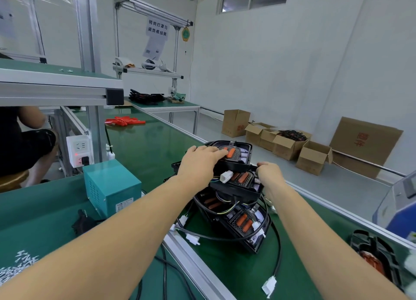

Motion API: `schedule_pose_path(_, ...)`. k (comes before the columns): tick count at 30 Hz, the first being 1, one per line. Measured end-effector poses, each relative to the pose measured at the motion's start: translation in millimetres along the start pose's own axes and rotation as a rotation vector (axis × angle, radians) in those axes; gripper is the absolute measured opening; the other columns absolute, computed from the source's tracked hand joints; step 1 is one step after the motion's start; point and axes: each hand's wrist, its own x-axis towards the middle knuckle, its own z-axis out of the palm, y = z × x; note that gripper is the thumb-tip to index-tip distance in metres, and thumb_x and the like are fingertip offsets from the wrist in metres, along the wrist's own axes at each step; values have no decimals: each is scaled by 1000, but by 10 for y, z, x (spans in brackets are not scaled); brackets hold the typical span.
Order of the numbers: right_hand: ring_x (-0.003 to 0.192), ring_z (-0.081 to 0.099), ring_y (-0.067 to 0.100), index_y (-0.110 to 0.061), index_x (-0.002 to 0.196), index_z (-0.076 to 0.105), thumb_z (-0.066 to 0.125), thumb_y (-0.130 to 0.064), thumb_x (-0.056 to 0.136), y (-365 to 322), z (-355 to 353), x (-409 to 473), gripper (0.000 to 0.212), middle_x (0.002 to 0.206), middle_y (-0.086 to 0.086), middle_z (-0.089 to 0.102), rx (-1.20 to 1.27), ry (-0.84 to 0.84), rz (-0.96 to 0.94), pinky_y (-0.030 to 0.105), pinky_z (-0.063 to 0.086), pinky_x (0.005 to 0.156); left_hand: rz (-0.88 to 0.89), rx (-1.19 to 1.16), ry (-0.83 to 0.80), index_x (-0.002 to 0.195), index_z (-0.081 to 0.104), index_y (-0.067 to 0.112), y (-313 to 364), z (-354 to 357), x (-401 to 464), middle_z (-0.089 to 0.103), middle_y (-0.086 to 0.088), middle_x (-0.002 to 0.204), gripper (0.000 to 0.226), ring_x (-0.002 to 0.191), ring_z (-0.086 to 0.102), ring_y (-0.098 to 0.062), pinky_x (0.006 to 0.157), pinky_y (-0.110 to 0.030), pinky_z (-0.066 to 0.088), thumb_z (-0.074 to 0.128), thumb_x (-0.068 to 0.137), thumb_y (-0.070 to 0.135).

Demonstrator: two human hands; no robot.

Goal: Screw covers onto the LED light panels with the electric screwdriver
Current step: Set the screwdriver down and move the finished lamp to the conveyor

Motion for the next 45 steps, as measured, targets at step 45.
schedule_pose_path(45, 147, 20, 22, -31, 153, 26, 36, -55, 100, -263, 115, -289, 59, 161, -3, 21, -956, -182, -645, 64, -3, 113, -256, -170, -25, 151, 11, 23, -148, -226, -466, 19, 7, 157, 78, 145, 8, -14, 117, -44, -3, 35, 82, -6)
